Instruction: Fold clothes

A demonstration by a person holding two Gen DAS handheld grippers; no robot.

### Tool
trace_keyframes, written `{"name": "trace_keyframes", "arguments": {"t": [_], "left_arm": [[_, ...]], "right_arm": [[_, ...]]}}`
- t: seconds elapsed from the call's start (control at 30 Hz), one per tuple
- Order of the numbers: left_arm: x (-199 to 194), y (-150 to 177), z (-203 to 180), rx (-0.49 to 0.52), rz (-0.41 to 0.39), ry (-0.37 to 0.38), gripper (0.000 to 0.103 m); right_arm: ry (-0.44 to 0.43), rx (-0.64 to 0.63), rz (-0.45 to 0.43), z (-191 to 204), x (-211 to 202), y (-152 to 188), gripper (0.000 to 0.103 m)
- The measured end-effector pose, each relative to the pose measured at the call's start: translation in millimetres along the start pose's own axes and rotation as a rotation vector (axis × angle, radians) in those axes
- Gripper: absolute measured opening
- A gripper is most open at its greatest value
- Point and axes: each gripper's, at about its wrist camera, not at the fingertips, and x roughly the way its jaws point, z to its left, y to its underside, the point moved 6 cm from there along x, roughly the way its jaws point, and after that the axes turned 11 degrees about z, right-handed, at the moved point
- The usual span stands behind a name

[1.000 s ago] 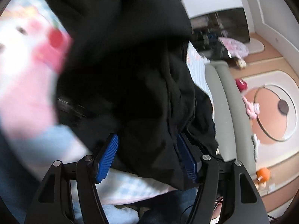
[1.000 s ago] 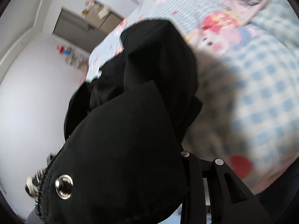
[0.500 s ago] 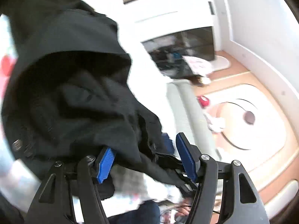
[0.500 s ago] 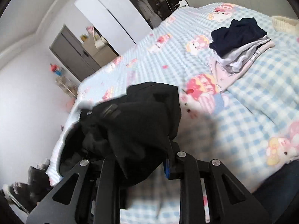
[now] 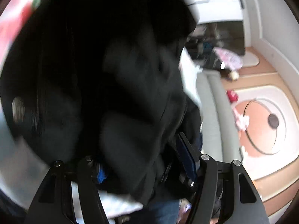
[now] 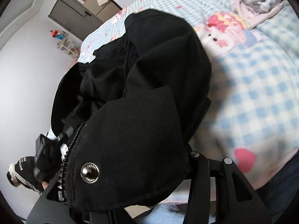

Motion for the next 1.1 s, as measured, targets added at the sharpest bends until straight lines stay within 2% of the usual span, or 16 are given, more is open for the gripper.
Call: {"name": "trace_keyframes", "arguments": {"t": [0.13, 0.17, 0.2, 0.27, 0.3, 0.33, 0.4, 0.43, 0.47, 0.5, 0.63, 0.73, 0.87, 0.93, 1.0, 1.1], "left_arm": [[2.1, -15.1, 4.8, -0.017, -0.029, -0.037, 0.067], [3.0, -18.4, 6.7, -0.023, -0.035, -0.047, 0.067], [3.8, -21.6, 8.6, -0.029, -0.04, -0.058, 0.067], [5.5, -28.1, 12.4, -0.041, -0.05, -0.079, 0.062], [6.3, -31.3, 14.3, -0.047, -0.056, -0.089, 0.048], [7.1, -34.6, 16.2, -0.053, -0.061, -0.1, 0.032], [-2.3, -41.4, 13.0, -0.041, -0.102, -0.117, 0.031], [-17.0, -45.0, 5.1, -0.014, -0.15, -0.122, 0.029], [-25.4, -48.5, -0.1, -0.009, -0.17, -0.106, 0.029], [-25.4, -51.5, -1.6, -0.025, -0.156, -0.076, 0.034], [0.6, -55.6, 13.0, -0.098, -0.043, -0.138, 0.036], [5.1, -47.4, 14.6, -0.106, -0.034, -0.118, 0.038], [2.6, -28.7, 12.4, -0.086, -0.026, -0.154, 0.038], [-14.6, -19.6, -7.3, -0.015, -0.091, -0.172, 0.022], [-36.4, -16.1, -44.4, 0.092, -0.148, -0.159, 0.017], [-83.4, -11.0, -126.4, 0.306, -0.234, -0.097, 0.014]], "right_arm": [[0.108, 0.032, -0.15, -16.9, -37.2, -4.5, 0.043], [0.104, 0.044, -0.145, -17.3, -36.5, -3.1, 0.044], [0.093, 0.055, -0.126, -19.5, -29.1, -3.3, 0.049], [0.081, 0.058, -0.087, -21.2, -15.9, -4.0, 0.052], [0.086, 0.039, -0.068, -18.9, -11.0, -4.3, 0.041], [0.092, 0.021, -0.049, -16.6, -6.1, -4.7, 0.012], [0.103, -0.016, -0.011, -12.1, 3.6, -5.4, 0.007], [0.113, -0.039, -0.041, -8.2, -5.7, -8.8, 0.006], [0.125, -0.066, -0.099, -3.3, -23.4, -14.0, 0.006], [0.129, -0.08, -0.146, 1.9, -39.3, -18.8, 0.006], [0.133, -0.118, -0.292, 26.4, -95.0, -26.6, 0.006], [0.1, -0.149, -0.357, 39.8, -128.2, -18.6, 0.006], [0.052, -0.161, -0.401, 49.2, -153.9, -6.5, 0.006], [0.052, -0.164, -0.408, 56.2, -155.2, -4.1, 0.006], [0.06, -0.169, -0.421, 59.9, -160.1, -2.4, 0.006], [0.032, -0.157, -0.45, 57.0, -180.1, -0.4, 0.006]]}}
